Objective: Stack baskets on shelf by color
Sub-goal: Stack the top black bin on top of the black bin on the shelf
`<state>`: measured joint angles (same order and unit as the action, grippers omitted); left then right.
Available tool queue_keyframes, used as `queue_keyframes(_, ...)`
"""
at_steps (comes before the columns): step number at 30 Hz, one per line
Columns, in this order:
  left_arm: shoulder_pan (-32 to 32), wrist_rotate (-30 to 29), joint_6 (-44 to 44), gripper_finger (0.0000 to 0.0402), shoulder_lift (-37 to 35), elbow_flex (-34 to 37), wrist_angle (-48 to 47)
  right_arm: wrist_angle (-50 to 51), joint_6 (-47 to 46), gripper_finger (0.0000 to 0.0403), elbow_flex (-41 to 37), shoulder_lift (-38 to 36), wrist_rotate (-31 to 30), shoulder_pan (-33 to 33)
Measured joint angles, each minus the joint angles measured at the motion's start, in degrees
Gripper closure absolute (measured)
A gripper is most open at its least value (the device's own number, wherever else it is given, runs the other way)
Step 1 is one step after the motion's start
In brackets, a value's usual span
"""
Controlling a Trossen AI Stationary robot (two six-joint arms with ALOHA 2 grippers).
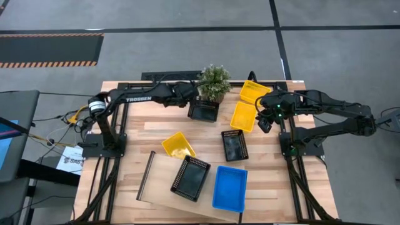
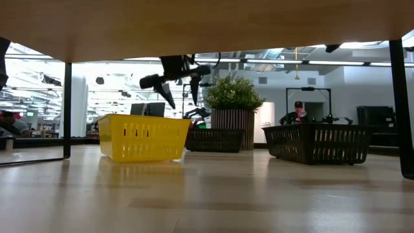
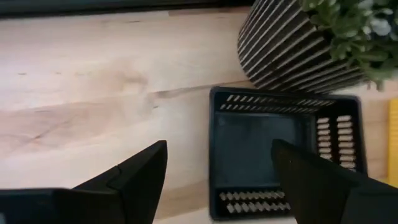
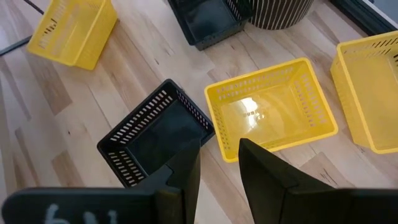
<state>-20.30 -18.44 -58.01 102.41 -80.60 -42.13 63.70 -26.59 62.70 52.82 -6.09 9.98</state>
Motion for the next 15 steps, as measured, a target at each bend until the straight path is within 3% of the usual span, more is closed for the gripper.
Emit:
queue_keyframes(7, -0.3, 2.1, -1.6, 0.0127, 0.2, 5.9, 6.6, -0.1, 0.0, 0.0268, 0.0, 0.0, 0.0, 0.0)
queue_keyframes(15, -0.3, 4.3, -2.6, 0.0127, 5.6, 6.8, 9.5, -1.8, 0.0, 0.027, 0.0, 0.0, -0.1, 0.3)
